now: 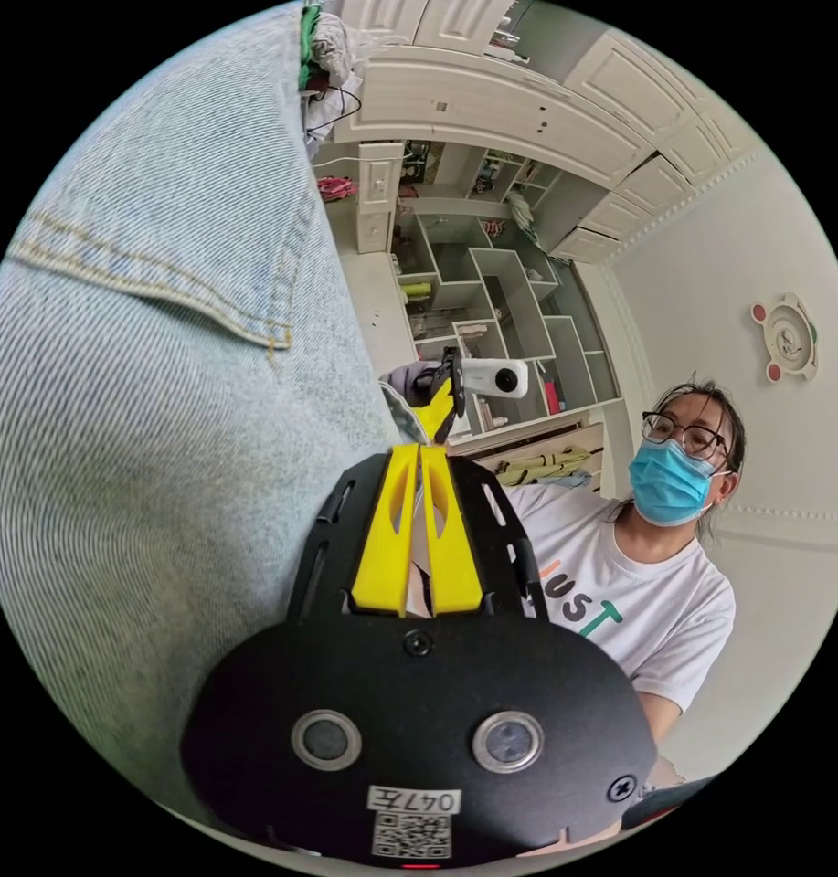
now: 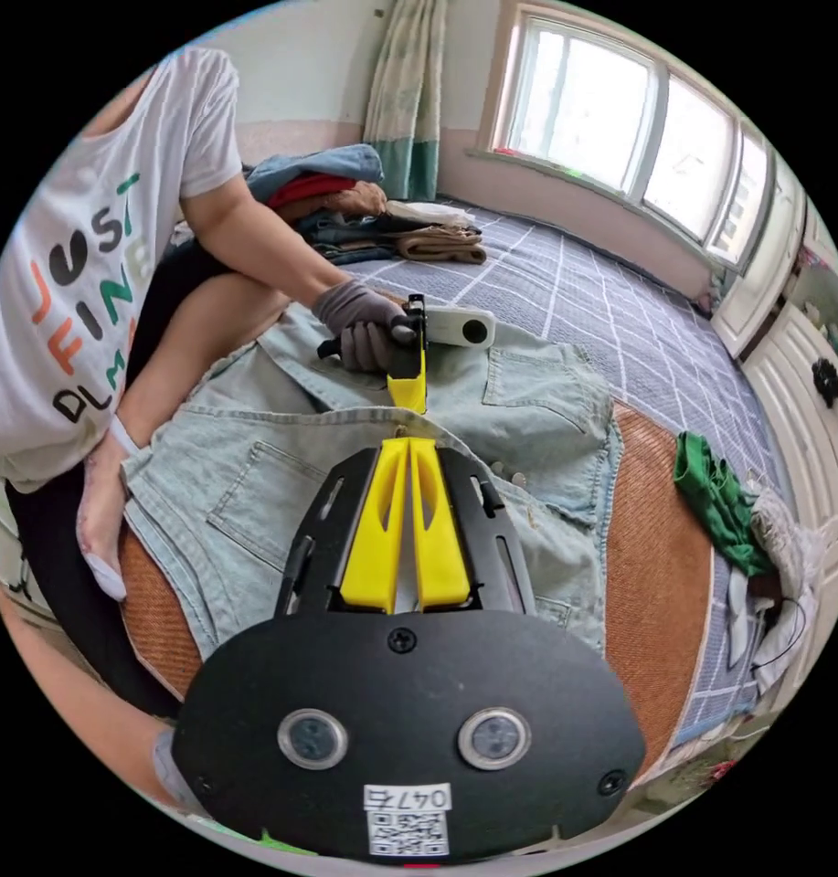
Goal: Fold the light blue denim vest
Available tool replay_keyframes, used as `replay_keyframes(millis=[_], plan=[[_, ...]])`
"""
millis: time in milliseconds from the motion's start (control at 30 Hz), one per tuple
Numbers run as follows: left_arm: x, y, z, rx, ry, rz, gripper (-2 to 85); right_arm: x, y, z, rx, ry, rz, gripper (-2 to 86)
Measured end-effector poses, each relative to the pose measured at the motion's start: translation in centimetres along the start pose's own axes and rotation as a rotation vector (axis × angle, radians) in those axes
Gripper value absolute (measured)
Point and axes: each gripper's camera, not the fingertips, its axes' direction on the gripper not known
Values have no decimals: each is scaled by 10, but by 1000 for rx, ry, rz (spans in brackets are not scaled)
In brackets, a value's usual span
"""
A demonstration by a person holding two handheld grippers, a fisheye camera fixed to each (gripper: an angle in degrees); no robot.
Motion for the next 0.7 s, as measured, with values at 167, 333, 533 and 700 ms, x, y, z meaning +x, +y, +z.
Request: replay_keyframes(millis=[167, 333, 533, 700], plan=[[-4, 5, 7, 13, -35, -2, -10, -5, 13, -14, 24, -3, -30, 0], [-11, 8, 14, 17, -44, -11, -10, -7, 33, -26, 63, 7, -18, 1], [-17, 16, 19, 41, -38, -9, -10, -9, 60, -36, 145, 1, 46, 5], [-22, 22, 20, 62, -46, -6, -10, -16, 79, -38, 173, 39, 122, 8]])
